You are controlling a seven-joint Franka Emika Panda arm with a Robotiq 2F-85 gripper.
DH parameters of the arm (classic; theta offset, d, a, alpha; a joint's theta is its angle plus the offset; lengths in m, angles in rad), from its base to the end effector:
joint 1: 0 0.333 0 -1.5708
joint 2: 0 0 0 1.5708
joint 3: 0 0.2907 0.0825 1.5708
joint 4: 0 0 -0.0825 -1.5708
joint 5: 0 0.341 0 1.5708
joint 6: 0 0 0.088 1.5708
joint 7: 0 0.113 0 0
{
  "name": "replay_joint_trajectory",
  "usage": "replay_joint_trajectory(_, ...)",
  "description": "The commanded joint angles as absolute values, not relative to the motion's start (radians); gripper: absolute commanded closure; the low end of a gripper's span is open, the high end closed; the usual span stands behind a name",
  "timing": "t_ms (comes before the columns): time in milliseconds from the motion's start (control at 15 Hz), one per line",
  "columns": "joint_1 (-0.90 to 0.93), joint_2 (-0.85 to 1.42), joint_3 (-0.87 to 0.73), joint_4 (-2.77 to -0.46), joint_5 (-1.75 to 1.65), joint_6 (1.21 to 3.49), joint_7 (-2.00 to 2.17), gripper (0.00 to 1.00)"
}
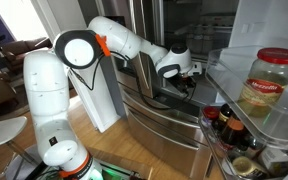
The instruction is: Pick up the paper cup from the refrigerator and put it in the second from the bottom shelf on the right refrigerator door
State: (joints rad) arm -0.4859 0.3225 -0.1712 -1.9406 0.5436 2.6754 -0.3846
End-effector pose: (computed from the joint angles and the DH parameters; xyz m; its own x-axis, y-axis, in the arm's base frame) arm 0.4774 -0.3780 0.3605 0.6629 -0.6072 0.4380 -0.5849 -0.7852 -0.2033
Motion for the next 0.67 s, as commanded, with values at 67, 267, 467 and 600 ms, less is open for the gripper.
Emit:
replay_joint_trajectory(67,-0.484,0.189,-0.213,-2.014,0.473,2.619,-0.312,0.99)
replay_joint_trajectory(267,-0.468,0.097,-0.262,-2.057,0.401,2.565,-0.242,0.99)
replay_joint_trajectory(467,-0.46,0.0,-0.297,-2.086,0.365,2.447,-0.213,0.99)
replay_joint_trajectory(600,-0.453,-0.064,-0.317,-2.104,0.354,2.365,-0.205,0.99)
